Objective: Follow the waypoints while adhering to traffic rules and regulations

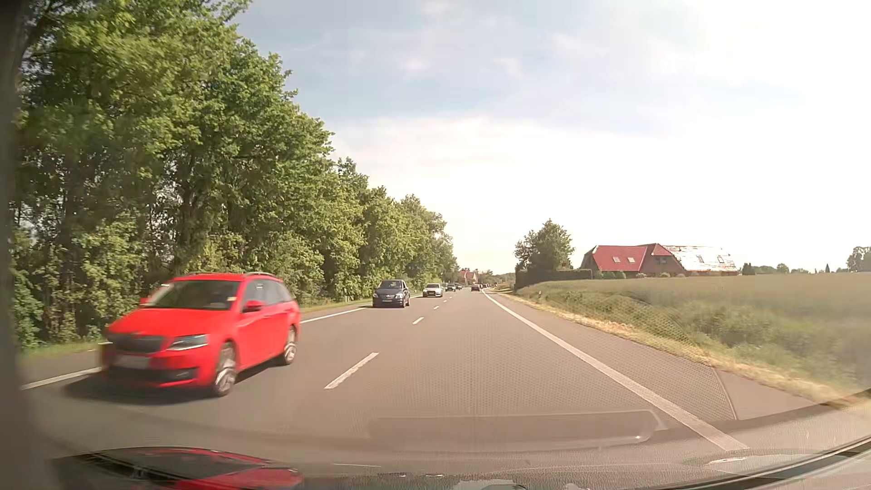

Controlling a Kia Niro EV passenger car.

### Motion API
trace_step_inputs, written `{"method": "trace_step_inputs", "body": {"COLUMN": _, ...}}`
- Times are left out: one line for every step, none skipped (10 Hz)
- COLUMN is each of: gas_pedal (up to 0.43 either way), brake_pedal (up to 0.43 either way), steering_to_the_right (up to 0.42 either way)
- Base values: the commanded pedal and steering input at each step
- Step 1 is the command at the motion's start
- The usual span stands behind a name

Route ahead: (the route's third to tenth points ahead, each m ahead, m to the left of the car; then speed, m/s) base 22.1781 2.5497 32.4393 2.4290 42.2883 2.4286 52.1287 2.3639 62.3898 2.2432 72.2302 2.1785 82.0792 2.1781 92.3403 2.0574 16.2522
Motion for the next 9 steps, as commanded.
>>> {"method": "trace_step_inputs", "body": {"gas_pedal": 0.169, "brake_pedal": 0.000, "steering_to_the_right": 0.000}}
{"method": "trace_step_inputs", "body": {"gas_pedal": 0.169, "brake_pedal": 0.000, "steering_to_the_right": -0.002}}
{"method": "trace_step_inputs", "body": {"gas_pedal": 0.169, "brake_pedal": 0.000, "steering_to_the_right": -0.002}}
{"method": "trace_step_inputs", "body": {"gas_pedal": 0.169, "brake_pedal": 0.000, "steering_to_the_right": -0.002}}
{"method": "trace_step_inputs", "body": {"gas_pedal": 0.169, "brake_pedal": 0.000, "steering_to_the_right": -0.002}}
{"method": "trace_step_inputs", "body": {"gas_pedal": 0.169, "brake_pedal": 0.000, "steering_to_the_right": -0.002}}
{"method": "trace_step_inputs", "body": {"gas_pedal": 0.169, "brake_pedal": 0.000, "steering_to_the_right": -0.002}}
{"method": "trace_step_inputs", "body": {"gas_pedal": 0.169, "brake_pedal": 0.000, "steering_to_the_right": -0.002}}
{"method": "trace_step_inputs", "body": {"gas_pedal": 0.169, "brake_pedal": 0.000, "steering_to_the_right": -0.002}}
